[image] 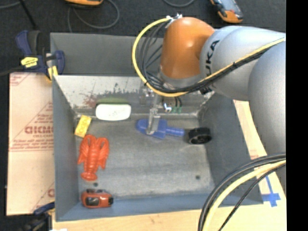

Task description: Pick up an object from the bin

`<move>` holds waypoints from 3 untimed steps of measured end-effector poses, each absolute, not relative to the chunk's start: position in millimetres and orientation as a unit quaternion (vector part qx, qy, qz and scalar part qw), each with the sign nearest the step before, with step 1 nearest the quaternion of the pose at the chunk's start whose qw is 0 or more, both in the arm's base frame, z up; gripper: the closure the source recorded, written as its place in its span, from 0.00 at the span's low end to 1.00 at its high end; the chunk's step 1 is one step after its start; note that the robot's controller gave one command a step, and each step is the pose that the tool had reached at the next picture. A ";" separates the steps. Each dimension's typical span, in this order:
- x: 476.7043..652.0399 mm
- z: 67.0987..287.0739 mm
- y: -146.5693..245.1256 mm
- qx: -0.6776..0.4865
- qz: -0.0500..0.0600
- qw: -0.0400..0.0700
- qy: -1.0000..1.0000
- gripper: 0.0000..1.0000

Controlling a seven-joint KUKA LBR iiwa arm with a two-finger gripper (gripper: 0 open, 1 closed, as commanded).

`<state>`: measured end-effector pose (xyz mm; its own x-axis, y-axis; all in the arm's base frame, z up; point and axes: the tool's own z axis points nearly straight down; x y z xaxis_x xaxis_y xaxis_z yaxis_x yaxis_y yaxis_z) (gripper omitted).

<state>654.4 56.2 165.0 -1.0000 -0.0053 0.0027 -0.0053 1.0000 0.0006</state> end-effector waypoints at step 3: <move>584.1 107.6 7.2 0.005 0.000 0.002 -1.000 0.00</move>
Offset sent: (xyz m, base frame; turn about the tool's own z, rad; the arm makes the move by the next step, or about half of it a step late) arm -0.0766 -0.0477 -0.0460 -0.0415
